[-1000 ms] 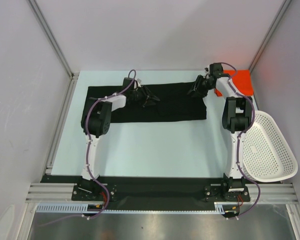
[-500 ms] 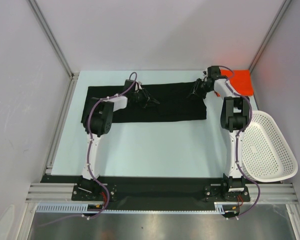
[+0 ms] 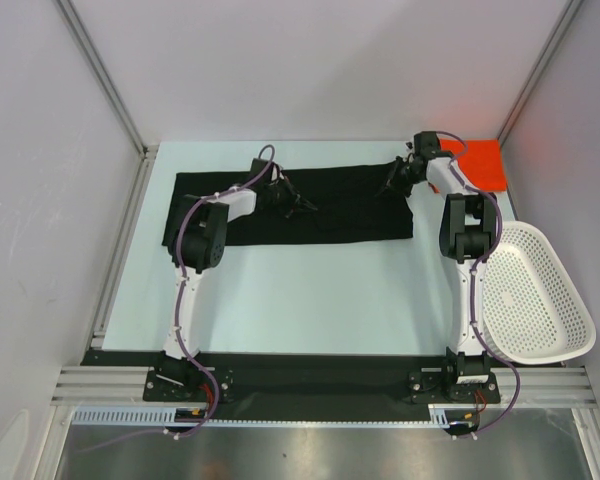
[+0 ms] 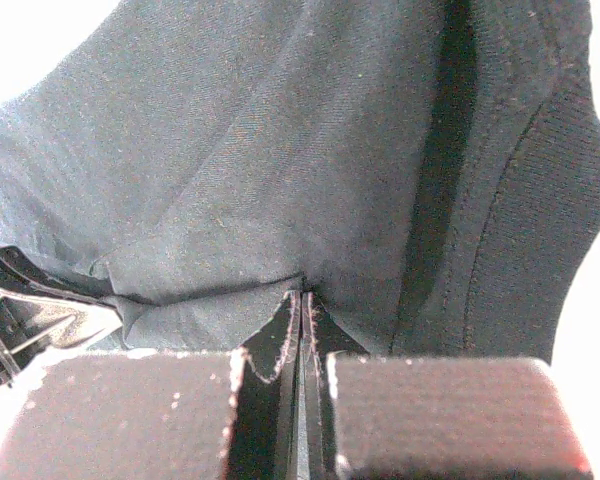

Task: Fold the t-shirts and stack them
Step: Fold the tshirt

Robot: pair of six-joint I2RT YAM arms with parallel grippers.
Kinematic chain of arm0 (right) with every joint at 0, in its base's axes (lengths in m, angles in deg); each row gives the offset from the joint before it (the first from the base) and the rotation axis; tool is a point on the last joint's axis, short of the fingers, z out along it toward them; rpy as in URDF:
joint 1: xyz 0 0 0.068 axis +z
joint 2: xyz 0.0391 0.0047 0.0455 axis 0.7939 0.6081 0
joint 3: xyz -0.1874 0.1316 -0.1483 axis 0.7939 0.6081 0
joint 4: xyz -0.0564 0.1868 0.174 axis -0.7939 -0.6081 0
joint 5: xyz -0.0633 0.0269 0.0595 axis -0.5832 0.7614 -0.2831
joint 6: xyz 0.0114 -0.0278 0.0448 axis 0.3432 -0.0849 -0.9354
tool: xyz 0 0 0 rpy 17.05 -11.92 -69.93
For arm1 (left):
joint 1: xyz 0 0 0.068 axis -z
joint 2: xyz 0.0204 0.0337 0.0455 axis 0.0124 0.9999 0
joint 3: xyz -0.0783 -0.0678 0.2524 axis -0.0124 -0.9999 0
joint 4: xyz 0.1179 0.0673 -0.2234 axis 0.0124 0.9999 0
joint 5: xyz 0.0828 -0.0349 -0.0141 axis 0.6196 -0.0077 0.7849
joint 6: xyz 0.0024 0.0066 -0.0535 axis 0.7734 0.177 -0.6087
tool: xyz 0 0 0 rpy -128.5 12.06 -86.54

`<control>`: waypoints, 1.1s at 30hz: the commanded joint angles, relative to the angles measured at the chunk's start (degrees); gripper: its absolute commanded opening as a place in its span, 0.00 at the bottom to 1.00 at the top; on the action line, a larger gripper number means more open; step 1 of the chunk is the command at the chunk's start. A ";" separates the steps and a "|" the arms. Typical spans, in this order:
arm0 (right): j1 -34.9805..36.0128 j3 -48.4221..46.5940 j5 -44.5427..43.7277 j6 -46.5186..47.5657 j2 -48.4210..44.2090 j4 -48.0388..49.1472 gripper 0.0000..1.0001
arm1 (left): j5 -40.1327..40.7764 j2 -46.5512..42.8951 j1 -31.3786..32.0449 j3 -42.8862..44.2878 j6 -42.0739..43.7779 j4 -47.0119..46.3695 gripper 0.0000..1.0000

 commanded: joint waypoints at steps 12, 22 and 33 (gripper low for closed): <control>-1.97 -11.23 -8.07 1.74 -3.97 -11.21 0.57 | 8.53 -11.06 -0.44 10.46 19.83 23.92 0.48; -1.98 3.48 -11.78 -2.64 -21.62 -15.54 0.76 | 17.32 -43.13 -11.41 -24.13 28.84 24.74 0.53; 0.13 48.06 -5.27 -20.39 -47.30 8.55 0.77 | 15.92 -62.23 -31.55 -56.07 22.86 14.45 0.63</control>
